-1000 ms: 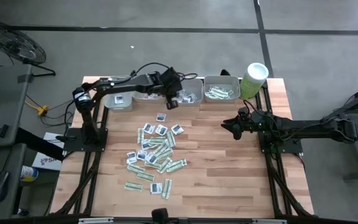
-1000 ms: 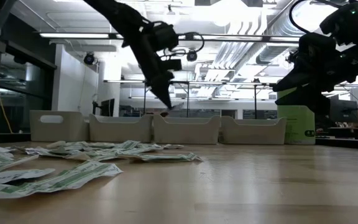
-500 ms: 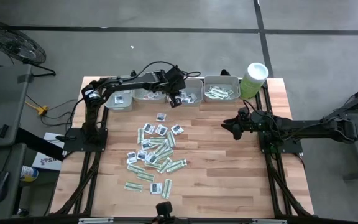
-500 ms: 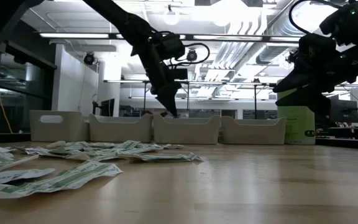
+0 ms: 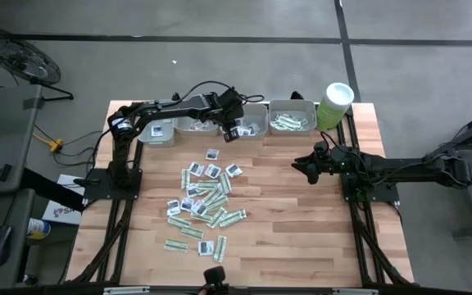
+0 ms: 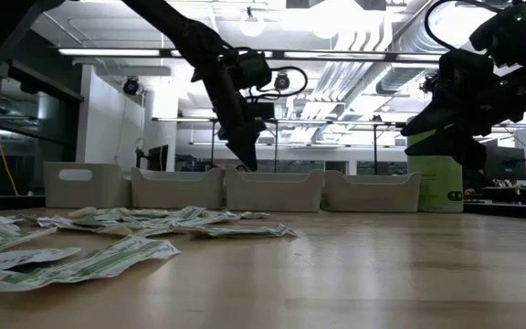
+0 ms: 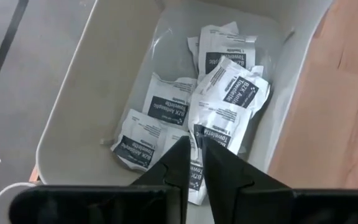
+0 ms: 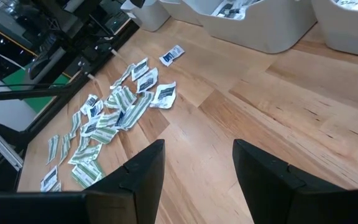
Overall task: Pick & Place First Aid Supplies
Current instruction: Put the blue alcohol pad into the left gray bin
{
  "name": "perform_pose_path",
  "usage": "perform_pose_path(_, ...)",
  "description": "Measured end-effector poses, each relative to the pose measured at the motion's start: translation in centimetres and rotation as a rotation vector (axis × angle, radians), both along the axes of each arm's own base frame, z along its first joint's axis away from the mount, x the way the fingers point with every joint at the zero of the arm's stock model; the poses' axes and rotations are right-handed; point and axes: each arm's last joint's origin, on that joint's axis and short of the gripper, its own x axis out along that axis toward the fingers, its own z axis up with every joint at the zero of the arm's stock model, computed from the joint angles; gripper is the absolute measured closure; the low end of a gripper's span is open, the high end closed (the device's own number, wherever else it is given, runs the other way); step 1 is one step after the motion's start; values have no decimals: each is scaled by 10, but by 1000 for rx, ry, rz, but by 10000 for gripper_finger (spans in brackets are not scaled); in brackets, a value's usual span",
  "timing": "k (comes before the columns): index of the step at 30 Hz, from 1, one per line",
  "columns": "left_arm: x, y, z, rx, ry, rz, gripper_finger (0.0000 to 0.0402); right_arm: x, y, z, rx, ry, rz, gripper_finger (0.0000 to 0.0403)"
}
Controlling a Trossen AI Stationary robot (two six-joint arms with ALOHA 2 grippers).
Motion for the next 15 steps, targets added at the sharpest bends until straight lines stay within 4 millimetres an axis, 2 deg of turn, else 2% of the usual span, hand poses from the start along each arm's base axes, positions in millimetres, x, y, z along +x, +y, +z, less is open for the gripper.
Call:
perform_pose_path(6, -7, -4, 7, -41, 5, 47, 340, 0, 1, 0, 9, -2, 22, 219)
perform_pose_path(15, -37, -21, 28, -140, 158, 49, 339, -1, 1, -2, 19, 20, 34, 219)
